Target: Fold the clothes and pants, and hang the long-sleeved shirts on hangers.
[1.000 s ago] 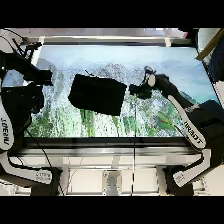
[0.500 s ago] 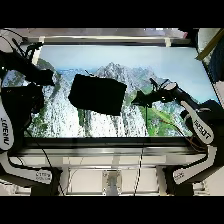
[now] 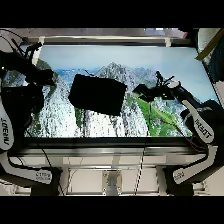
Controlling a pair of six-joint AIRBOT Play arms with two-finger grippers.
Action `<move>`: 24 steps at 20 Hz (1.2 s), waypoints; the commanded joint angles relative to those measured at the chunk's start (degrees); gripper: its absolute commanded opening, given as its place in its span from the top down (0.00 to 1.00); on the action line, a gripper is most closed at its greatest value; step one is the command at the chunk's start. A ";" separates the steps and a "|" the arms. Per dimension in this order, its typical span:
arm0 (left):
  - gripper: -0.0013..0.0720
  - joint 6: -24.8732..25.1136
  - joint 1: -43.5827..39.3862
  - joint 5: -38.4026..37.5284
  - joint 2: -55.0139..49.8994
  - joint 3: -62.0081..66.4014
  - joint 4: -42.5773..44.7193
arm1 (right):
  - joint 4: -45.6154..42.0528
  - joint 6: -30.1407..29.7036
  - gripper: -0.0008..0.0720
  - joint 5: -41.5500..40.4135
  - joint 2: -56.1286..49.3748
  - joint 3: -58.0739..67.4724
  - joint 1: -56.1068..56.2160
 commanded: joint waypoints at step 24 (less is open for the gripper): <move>0.97 -0.57 -2.60 0.20 0.04 -0.02 0.02 | 34.86 -12.61 0.05 6.08 -15.10 3.21 12.13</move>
